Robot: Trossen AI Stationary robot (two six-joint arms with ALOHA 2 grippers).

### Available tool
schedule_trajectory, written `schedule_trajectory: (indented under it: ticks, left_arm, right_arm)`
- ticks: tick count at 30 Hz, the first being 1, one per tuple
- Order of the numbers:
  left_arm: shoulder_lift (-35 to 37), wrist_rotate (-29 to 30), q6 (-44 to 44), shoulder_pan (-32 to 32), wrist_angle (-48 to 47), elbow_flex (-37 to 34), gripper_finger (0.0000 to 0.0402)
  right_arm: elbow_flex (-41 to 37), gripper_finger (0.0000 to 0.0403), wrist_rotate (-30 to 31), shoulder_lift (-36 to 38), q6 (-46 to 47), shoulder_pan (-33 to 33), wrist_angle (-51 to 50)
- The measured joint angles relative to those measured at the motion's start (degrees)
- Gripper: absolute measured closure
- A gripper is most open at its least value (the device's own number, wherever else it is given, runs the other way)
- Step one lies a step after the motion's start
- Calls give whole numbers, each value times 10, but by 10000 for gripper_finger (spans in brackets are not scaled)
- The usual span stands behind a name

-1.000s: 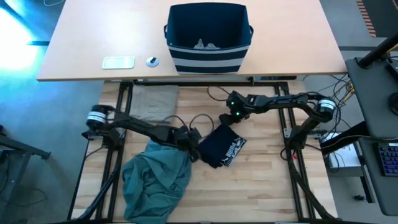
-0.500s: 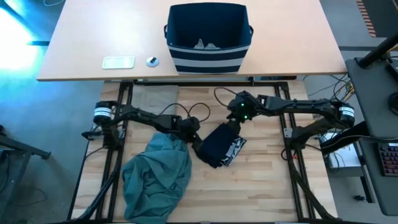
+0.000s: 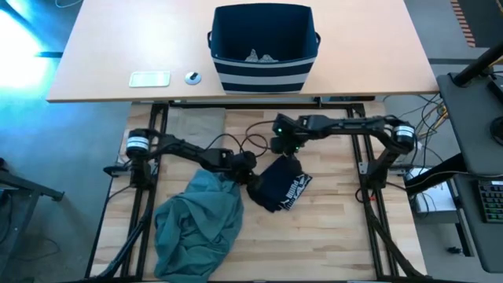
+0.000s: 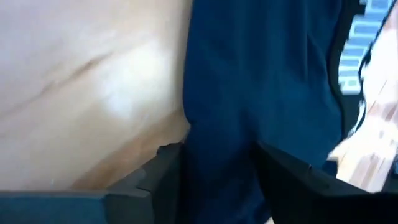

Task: Fold Laundry from Bin
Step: Stack the folded black underwear on the folded brown shorts

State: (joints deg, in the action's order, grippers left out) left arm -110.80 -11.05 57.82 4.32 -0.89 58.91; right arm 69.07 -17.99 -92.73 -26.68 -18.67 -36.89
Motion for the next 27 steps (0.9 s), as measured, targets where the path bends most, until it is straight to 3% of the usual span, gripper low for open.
schedule_trajectory:
  ticks: [6, 8, 11, 13, 18, 22, 27]
  left_arm:
    - [-65, 7, -29, 2, 3, 61, 239]
    - [-78, 10, -38, 2, -15, 89, 272]
    - [-82, 31, -49, 10, -87, 132, 361]
    - [-81, 37, -62, 22, -146, 160, 386]
    - [-72, 68, -95, 48, -345, 228, 376]
    - [-68, 52, -146, 51, -508, 284, 364]
    - [-68, 41, -197, 66, -562, 313, 293]
  right_arm:
    - [34, 183, 0, 25, -15, -13, -65]
    - [37, 183, 0, 44, -14, -20, -91]
    - [33, 184, 0, 78, -6, -32, -118]
    - [27, 184, 0, 103, 1, -39, -130]
    - [7, 184, 0, 158, 15, -53, -136]
    - [-11, 184, 0, 186, 52, -56, -134]
    - [-39, 184, 0, 209, 87, -56, -133]
